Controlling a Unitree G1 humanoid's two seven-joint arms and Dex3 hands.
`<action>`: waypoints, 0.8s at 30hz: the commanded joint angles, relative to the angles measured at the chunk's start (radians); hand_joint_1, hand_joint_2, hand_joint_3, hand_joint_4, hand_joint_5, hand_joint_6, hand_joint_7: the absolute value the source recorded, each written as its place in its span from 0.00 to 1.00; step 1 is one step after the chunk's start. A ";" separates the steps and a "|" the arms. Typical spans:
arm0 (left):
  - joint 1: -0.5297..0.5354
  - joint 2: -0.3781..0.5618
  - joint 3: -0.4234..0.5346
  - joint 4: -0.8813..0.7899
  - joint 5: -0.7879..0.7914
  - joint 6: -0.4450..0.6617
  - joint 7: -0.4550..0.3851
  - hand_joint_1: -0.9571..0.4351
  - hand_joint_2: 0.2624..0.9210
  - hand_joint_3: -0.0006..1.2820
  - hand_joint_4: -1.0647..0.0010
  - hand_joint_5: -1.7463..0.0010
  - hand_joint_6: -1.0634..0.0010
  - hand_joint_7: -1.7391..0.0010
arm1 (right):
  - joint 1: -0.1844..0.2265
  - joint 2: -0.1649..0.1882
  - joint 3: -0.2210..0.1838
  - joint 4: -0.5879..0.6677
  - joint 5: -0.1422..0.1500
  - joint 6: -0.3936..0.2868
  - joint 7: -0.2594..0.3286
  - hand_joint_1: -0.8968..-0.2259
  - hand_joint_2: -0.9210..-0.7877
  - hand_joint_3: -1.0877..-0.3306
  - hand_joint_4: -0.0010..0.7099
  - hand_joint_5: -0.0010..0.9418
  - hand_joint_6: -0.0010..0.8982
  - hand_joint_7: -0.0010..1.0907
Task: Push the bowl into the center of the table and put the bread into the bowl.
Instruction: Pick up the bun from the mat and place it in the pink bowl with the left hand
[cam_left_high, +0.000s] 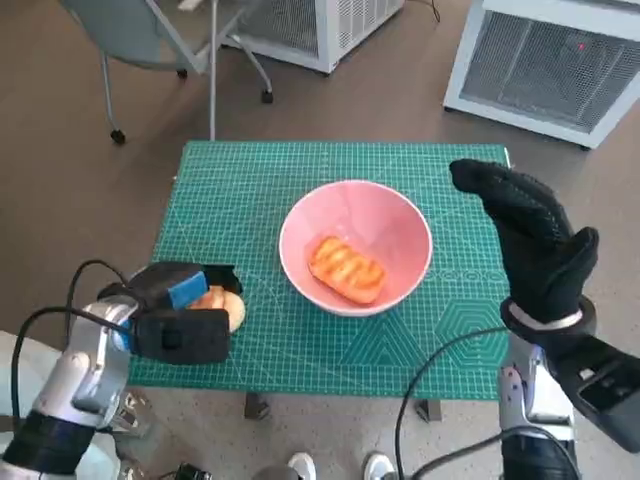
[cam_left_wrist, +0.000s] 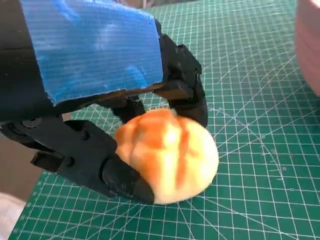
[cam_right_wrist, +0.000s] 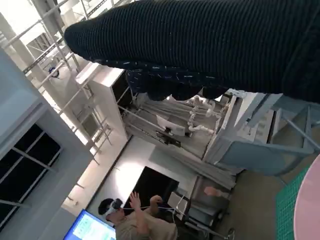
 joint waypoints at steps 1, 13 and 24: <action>0.000 0.009 0.015 0.022 -0.026 -0.045 0.000 0.69 0.96 0.08 0.31 0.37 0.42 0.31 | 0.024 0.001 0.000 0.000 0.011 0.016 0.009 0.34 0.00 0.53 0.07 0.00 0.00 0.40; -0.050 0.027 0.090 -0.002 -0.111 -0.045 -0.060 0.69 0.98 0.07 0.32 0.37 0.44 0.29 | 0.030 -0.002 -0.002 -0.006 0.017 0.022 0.015 0.34 0.00 0.52 0.07 0.00 0.00 0.39; -0.169 0.005 0.231 -0.135 -0.219 0.078 -0.081 0.69 0.98 0.07 0.32 0.36 0.44 0.30 | 0.028 -0.004 -0.006 0.003 0.024 0.025 0.023 0.32 0.00 0.52 0.06 0.00 0.00 0.39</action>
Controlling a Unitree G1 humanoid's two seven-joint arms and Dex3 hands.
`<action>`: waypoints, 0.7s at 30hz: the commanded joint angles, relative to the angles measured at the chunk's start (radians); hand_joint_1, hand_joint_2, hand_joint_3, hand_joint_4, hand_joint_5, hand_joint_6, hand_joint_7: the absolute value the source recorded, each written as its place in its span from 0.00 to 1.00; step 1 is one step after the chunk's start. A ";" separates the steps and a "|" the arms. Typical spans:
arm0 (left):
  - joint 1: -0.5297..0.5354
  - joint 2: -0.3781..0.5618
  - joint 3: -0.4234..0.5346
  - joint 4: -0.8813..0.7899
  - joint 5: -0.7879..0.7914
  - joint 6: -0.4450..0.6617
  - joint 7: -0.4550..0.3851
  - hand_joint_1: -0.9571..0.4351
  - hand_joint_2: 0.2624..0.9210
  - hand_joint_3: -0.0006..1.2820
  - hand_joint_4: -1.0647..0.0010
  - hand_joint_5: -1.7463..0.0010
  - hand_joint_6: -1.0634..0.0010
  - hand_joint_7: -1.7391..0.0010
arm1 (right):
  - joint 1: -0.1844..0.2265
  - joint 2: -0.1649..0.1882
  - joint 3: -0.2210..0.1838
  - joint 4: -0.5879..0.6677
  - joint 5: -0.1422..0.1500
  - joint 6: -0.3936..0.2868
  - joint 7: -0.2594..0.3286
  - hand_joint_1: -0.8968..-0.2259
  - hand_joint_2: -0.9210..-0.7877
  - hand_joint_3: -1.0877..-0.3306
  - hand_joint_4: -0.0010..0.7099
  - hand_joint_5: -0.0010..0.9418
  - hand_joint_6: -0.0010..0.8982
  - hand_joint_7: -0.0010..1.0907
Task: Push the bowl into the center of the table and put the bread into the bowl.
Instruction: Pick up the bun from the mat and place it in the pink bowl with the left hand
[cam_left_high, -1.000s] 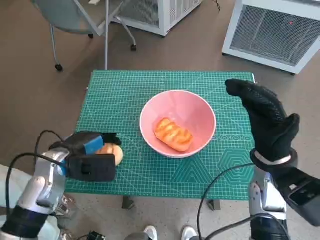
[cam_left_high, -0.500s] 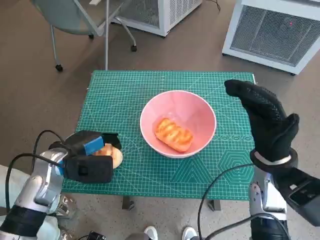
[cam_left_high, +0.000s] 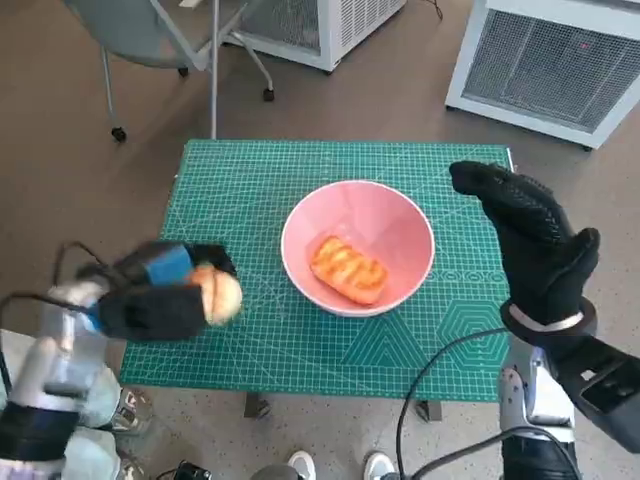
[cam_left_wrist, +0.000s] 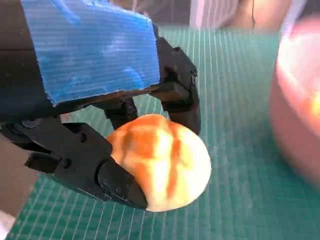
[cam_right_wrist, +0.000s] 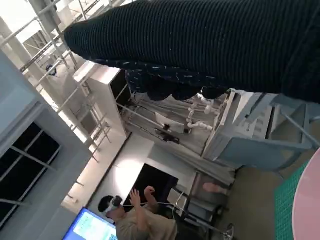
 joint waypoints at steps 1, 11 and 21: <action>-0.072 -0.017 0.056 -0.087 -0.037 0.059 0.026 0.69 0.98 0.07 0.33 0.36 0.43 0.30 | 0.019 -0.002 -0.002 0.009 0.007 0.014 0.011 0.32 0.00 0.52 0.06 0.00 0.00 0.38; -0.171 -0.124 0.063 -0.130 -0.051 0.073 0.152 0.69 0.97 0.05 0.30 0.38 0.38 0.33 | 0.015 0.015 0.013 0.023 -0.014 0.003 0.004 0.34 0.00 0.52 0.06 0.00 0.00 0.38; -0.274 -0.240 -0.055 -0.098 -0.027 0.013 0.181 0.69 0.98 0.03 0.27 0.40 0.36 0.34 | 0.020 0.027 0.031 0.020 -0.030 0.009 0.003 0.32 0.00 0.51 0.06 0.00 0.00 0.37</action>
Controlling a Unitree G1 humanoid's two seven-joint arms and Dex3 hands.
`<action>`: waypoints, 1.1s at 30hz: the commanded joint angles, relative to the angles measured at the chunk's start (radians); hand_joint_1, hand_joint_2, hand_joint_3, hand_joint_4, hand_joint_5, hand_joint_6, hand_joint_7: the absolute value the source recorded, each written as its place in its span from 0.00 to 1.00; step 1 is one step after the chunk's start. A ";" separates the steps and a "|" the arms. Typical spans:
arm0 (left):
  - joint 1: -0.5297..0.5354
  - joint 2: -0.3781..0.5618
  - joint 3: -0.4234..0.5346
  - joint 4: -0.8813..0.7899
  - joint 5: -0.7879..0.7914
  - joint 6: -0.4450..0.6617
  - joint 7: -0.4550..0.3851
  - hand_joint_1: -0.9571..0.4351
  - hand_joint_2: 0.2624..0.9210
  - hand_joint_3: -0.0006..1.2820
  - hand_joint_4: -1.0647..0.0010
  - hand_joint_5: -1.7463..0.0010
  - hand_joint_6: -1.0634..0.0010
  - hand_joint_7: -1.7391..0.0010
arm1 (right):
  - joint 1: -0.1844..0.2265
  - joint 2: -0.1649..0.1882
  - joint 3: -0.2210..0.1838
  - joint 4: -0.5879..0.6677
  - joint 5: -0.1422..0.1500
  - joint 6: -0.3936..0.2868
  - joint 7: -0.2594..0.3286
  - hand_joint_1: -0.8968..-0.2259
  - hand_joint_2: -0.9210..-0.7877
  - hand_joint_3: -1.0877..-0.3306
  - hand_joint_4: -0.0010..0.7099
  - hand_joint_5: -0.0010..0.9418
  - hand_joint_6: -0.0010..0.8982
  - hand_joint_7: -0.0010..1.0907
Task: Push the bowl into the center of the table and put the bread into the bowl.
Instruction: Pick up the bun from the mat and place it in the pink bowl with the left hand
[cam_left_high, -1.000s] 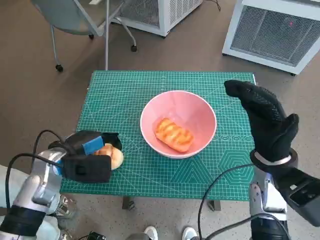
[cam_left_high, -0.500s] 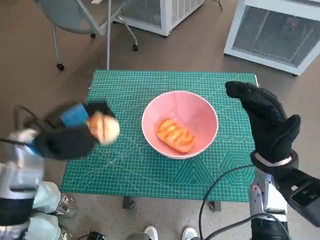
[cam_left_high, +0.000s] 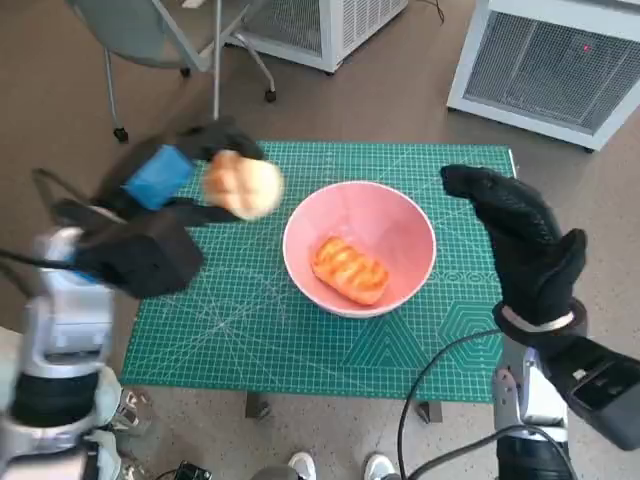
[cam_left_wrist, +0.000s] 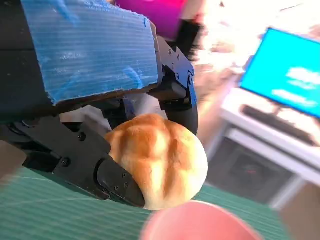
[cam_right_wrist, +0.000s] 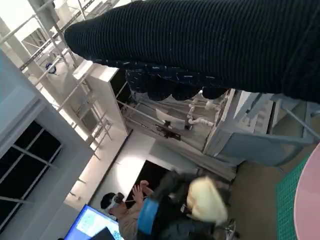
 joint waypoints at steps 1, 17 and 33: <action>-0.078 -0.038 -0.070 0.024 0.030 -0.040 0.008 0.69 0.98 0.03 0.27 0.39 0.36 0.36 | 0.021 0.006 0.010 0.008 -0.009 0.014 0.002 0.32 0.00 0.51 0.06 0.00 0.00 0.37; -0.228 -0.190 -0.268 0.273 0.134 -0.230 0.070 0.69 0.98 0.02 0.27 0.35 0.35 0.40 | 0.054 -0.011 0.018 -0.037 -0.020 0.056 -0.008 0.29 0.00 0.50 0.06 0.00 0.00 0.38; -0.264 -0.274 -0.346 0.477 0.207 -0.285 0.095 0.69 1.00 0.05 0.30 0.34 0.44 0.34 | 0.083 -0.012 0.016 -0.074 -0.057 0.058 -0.038 0.33 0.00 0.49 0.06 0.00 0.00 0.38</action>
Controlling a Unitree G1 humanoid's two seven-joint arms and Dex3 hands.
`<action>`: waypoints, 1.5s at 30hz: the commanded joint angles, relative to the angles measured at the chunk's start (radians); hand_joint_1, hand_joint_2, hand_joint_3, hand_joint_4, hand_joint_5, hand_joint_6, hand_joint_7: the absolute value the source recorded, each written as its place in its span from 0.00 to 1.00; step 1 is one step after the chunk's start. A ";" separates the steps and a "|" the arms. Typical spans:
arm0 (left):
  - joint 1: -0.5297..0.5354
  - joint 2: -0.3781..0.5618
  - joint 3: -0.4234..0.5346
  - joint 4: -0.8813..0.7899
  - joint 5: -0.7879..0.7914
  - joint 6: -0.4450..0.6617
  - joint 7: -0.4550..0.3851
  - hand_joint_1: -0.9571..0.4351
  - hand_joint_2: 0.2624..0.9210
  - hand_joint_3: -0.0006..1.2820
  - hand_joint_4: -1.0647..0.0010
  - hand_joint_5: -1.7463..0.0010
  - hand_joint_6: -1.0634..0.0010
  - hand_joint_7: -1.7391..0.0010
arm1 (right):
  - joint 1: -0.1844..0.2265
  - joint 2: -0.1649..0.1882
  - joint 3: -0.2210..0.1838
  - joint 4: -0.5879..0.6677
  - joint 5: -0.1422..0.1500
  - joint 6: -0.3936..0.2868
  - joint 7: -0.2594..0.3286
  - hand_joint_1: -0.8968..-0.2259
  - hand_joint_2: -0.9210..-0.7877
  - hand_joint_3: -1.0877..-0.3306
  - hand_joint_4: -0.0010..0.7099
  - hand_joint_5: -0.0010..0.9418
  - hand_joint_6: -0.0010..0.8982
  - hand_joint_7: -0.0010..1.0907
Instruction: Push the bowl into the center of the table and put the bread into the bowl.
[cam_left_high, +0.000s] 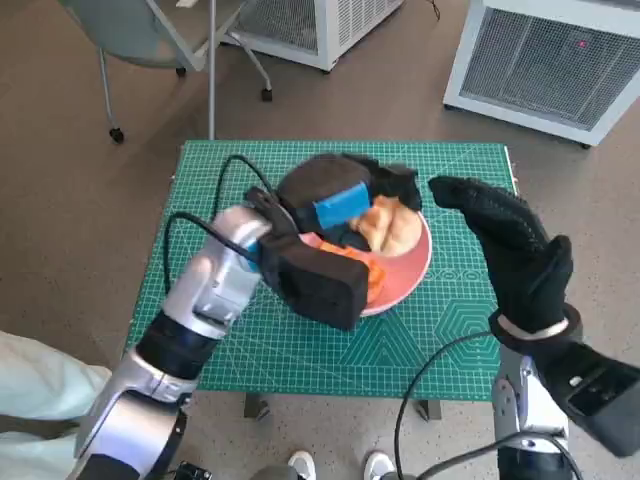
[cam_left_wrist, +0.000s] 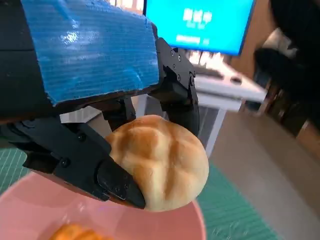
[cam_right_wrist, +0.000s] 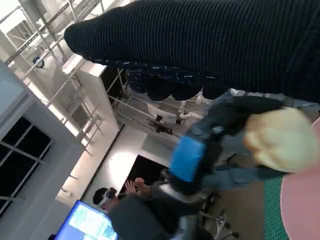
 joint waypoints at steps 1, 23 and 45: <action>-0.026 -0.019 -0.007 0.030 0.003 0.017 -0.018 0.69 1.00 0.07 0.32 0.32 0.48 0.33 | 0.023 -0.002 -0.003 -0.004 -0.015 0.008 -0.014 0.33 0.00 0.49 0.06 0.00 0.00 0.38; 0.024 0.025 0.075 -0.016 -0.150 0.041 -0.189 0.44 0.84 0.02 0.93 1.00 0.76 1.00 | 0.009 -0.011 -0.013 -0.011 -0.013 0.020 -0.036 0.35 0.00 0.49 0.07 0.00 0.00 0.39; 0.110 -0.022 0.437 -0.011 -0.763 -0.114 -0.374 0.45 0.82 0.01 0.94 0.99 0.80 0.99 | -0.071 -0.039 -0.050 0.024 -0.063 -0.024 -0.070 0.33 0.00 0.52 0.08 0.01 0.00 0.40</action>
